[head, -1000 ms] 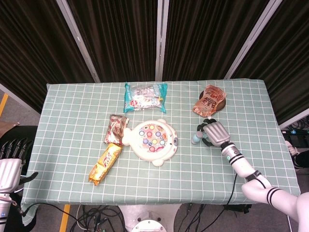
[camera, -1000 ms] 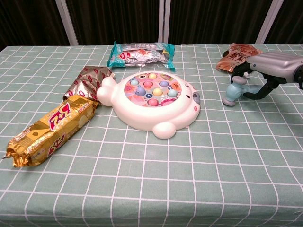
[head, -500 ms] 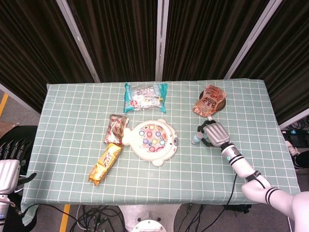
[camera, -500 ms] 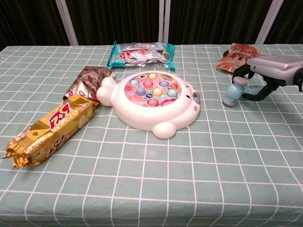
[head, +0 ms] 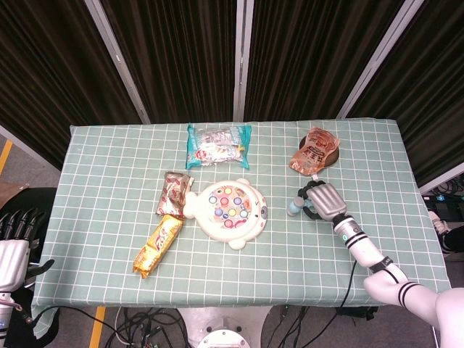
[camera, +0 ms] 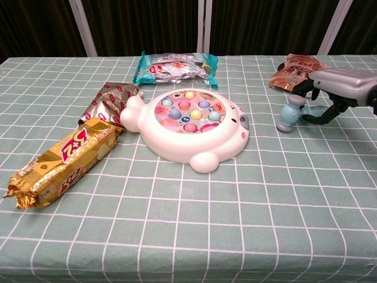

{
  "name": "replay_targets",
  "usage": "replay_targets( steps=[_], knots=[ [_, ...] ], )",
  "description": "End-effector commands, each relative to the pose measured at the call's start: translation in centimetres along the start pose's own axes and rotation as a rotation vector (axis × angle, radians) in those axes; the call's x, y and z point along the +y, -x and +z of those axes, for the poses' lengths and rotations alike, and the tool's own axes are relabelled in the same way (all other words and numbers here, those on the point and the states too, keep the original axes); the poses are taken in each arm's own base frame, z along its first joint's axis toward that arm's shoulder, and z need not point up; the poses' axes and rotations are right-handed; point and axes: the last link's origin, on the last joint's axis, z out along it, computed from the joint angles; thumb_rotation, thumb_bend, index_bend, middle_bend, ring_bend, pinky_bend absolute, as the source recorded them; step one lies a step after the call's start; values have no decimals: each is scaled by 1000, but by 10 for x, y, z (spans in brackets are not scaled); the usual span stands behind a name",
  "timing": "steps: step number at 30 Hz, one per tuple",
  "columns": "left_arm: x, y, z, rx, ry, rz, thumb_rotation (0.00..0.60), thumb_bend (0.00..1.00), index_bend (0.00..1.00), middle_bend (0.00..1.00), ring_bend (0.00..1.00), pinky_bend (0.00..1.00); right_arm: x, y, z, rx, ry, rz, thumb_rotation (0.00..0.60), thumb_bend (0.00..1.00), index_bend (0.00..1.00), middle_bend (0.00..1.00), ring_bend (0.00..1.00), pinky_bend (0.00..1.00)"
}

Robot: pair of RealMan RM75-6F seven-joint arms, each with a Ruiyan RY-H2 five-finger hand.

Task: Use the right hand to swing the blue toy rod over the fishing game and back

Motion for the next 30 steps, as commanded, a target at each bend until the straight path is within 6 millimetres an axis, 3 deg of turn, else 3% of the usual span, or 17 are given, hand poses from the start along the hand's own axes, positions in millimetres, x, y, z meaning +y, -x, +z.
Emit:
replay_targets(
  steps=[1,21,30],
  knots=[
    [0,0,0,1,-1,2,600,20,116,73,0,0,1,2,0,-1,1,10,600,340,492,478,271,335],
    [1,-5,-2,3,2,11,600,20,109,73,0,0,20,9,6,68,-3,153,600,432,635,570,383,481],
    [0,-7,-2,7,2,16,600,19,109,73,0,0,12,-19,-1,147,-113,86,600,491,698,639,474,612]
  ],
)
